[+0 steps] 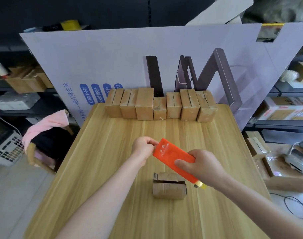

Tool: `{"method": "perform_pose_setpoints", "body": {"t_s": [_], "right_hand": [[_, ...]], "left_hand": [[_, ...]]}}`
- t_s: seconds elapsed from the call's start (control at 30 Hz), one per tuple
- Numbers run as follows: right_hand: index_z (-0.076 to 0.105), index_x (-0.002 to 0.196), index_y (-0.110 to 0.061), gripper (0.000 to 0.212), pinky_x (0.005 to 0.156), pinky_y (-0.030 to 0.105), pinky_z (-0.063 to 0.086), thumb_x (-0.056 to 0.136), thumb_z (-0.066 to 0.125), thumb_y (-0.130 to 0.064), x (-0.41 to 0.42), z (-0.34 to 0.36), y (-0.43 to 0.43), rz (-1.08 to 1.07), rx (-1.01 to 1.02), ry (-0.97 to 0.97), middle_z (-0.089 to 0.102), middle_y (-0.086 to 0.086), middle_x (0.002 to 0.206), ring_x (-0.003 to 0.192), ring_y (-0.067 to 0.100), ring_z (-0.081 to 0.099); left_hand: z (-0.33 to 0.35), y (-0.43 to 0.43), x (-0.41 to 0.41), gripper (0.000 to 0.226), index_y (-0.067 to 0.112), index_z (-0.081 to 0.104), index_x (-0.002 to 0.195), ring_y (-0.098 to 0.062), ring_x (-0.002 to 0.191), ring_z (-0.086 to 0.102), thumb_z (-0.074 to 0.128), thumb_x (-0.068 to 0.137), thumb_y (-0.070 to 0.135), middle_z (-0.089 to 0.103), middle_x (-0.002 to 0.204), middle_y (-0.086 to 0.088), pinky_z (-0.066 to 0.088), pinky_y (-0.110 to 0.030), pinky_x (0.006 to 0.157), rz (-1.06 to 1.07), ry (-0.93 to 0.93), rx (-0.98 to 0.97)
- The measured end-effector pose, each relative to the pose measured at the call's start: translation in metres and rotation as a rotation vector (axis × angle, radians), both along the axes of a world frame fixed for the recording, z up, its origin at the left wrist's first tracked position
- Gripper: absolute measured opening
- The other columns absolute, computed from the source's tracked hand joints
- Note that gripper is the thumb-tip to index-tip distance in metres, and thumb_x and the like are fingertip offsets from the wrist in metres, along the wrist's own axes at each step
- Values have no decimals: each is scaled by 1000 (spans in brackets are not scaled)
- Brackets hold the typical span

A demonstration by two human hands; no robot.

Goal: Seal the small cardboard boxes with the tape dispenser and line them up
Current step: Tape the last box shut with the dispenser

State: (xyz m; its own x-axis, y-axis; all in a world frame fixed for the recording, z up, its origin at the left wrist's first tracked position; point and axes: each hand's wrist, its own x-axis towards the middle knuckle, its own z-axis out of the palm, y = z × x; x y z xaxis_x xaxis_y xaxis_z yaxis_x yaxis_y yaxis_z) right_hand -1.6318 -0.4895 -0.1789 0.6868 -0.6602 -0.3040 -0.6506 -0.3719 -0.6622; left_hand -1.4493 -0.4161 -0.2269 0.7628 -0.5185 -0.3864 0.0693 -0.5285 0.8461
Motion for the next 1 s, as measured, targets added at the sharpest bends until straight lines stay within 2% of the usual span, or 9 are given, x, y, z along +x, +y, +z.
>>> {"method": "perform_pose_setpoints", "body": {"t_s": [0.2,0.27,0.37,0.5,0.63,0.7,0.77,0.87,1.0], "right_hand": [[67,83,-14,27,43,39,56,77,74,-39,-26,2,-11,-18,139,51,67,5,68,49,20,65],[67,82,-14,23,44,38,56,78,76,-34,-42,5,-25,-20,167,90,67,6,68,50,19,64],[69,87,-8,28,43,34,54,77,77,-33,-59,3,-51,12,224,189,67,8,66,46,17,63],[68,89,-1,37,51,27,49,78,76,-36,-65,-11,-73,122,235,286,69,6,63,48,14,61],[66,87,-1,34,50,41,56,78,78,-31,-75,-29,-89,148,334,319,68,12,62,49,26,63],[68,87,-4,32,48,43,57,76,79,-32,-77,-39,-94,154,295,376,67,13,68,51,25,64],[68,86,-9,31,46,39,56,76,79,-37,-74,-50,-99,168,229,433,67,11,75,48,18,64],[66,77,-18,31,54,36,57,74,76,-47,-68,-62,-108,239,99,504,66,5,77,60,17,65],[64,75,-17,33,52,39,57,75,75,-48,-58,-73,-116,261,113,503,64,5,77,64,21,64]], "left_hand": [[-18,23,22,30,18,67,64,-13,73,64,59,77,-8,68,66,3,43,-22,62,91,-90,98],[-26,36,30,26,17,68,69,-14,78,65,60,79,-6,69,71,3,45,-24,67,130,-111,138],[-40,45,20,23,16,69,69,-14,76,66,63,80,-2,70,70,2,47,-26,70,129,-111,173],[-63,48,-5,26,18,65,65,-13,69,62,62,79,-3,67,67,3,42,-22,59,193,-75,202],[-81,59,-12,22,17,68,66,-14,67,62,65,77,-1,68,67,0,44,-22,63,252,-37,247],[-87,59,-19,18,17,69,67,-13,66,63,69,77,3,69,66,0,45,-22,65,246,-27,244],[-93,57,-26,16,18,68,67,-14,65,65,72,78,7,70,64,0,48,-23,67,254,-15,240],[-99,52,-27,15,19,69,67,-14,65,66,73,78,9,70,63,1,51,-24,68,280,-9,219],[-101,46,-23,11,16,69,72,-7,58,61,70,81,9,69,64,1,42,-21,55,272,-47,239]]}}
